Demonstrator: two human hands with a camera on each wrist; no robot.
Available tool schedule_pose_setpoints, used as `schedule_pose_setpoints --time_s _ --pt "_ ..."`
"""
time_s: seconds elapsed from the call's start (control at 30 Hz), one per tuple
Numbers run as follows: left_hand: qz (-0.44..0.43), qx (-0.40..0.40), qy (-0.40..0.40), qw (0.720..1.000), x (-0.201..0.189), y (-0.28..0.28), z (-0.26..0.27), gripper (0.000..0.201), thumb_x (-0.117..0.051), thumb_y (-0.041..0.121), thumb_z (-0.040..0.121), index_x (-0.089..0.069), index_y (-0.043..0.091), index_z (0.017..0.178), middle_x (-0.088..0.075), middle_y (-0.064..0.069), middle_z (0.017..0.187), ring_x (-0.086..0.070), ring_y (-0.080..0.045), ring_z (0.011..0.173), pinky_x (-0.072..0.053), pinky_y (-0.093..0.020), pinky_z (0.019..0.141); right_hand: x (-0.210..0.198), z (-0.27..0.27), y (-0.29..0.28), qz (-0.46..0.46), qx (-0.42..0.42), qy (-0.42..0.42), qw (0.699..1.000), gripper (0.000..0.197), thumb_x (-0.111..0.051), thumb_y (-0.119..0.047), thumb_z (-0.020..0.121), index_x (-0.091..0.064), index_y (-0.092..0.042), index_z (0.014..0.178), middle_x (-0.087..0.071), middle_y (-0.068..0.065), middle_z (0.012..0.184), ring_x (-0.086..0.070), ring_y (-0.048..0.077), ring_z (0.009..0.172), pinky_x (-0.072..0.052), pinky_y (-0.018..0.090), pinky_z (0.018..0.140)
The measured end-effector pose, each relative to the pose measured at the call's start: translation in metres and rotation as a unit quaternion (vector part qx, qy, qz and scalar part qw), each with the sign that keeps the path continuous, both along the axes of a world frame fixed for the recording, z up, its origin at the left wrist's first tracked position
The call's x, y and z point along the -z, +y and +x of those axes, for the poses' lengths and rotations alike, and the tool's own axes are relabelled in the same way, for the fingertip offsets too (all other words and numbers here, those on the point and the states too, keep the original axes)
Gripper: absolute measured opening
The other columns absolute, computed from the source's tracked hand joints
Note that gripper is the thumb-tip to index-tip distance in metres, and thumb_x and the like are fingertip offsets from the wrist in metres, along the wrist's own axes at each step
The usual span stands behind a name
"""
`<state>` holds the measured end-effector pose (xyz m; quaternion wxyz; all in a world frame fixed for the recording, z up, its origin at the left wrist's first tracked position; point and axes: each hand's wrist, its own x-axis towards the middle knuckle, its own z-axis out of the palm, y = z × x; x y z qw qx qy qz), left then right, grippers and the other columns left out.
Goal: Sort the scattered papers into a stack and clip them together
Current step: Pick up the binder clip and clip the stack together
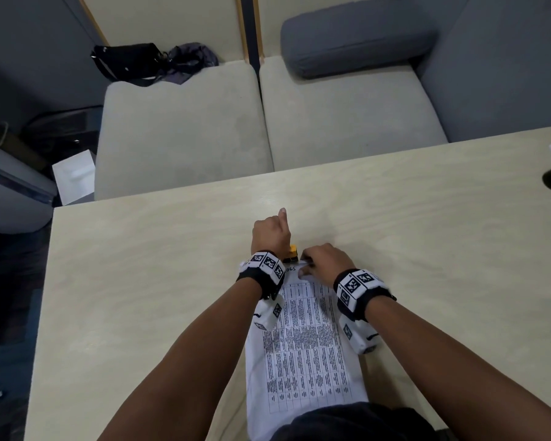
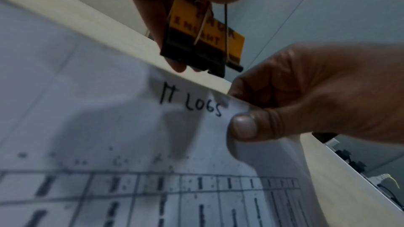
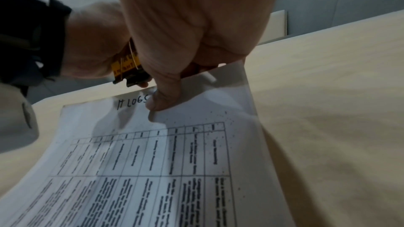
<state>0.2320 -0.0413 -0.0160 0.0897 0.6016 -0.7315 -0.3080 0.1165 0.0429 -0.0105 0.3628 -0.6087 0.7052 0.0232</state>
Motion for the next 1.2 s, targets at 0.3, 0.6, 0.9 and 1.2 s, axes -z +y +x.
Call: schedule_pose_setpoints --time_s 0.3,0.6,0.9,1.2 --pt "0.001 0.016 -0.013 1.000 -0.006 0.010 -0.001 0.058 -0.026 0.029 0.105 -0.031 0.011 0.050 -0.045 -0.010 0.051 -0.046 -0.033 0.062 -0.039 -0.040 0.064 -0.004 0.003 0.002 -0.007 0.025 -0.010 1.000 0.025 -0.077 -0.030 0.080 -0.070 -0.011 0.094 -0.072 0.005 0.093 -0.061 0.020 0.075 -0.043 0.025 0.069" --pt "0.068 -0.002 -0.120 0.990 -0.007 0.001 -0.010 0.039 -0.045 0.006 0.093 -0.040 0.000 0.132 -0.067 -0.014 0.097 -0.061 -0.033 0.082 -0.033 -0.033 0.066 -0.007 0.001 0.004 -0.016 0.077 -0.055 0.995 0.022 -0.077 -0.021 0.079 -0.058 -0.013 0.083 -0.062 -0.002 0.071 -0.061 0.019 0.062 -0.047 0.026 0.057" --pt "0.054 -0.015 -0.130 0.990 0.010 0.013 -0.003 0.033 -0.032 0.004 0.096 -0.044 -0.001 0.126 -0.069 -0.018 0.096 -0.062 -0.035 0.081 -0.031 -0.033 0.064 -0.001 -0.001 0.005 -0.054 0.108 -0.075 0.990 0.050 -0.075 -0.015 0.079 -0.031 -0.022 0.102 -0.063 0.005 0.081 -0.063 0.026 0.071 -0.052 0.036 0.063" --pt "0.096 -0.002 -0.039 0.995 0.022 0.009 0.016 0.032 -0.038 0.025 0.099 -0.060 0.002 0.105 -0.069 -0.019 0.091 -0.059 -0.035 0.078 -0.035 -0.033 0.065 0.003 -0.008 0.004 -0.040 0.091 -0.112 0.989 0.059 -0.085 -0.024 0.071 -0.034 -0.021 0.100 -0.065 0.009 0.080 -0.057 0.025 0.064 -0.050 0.037 0.061"
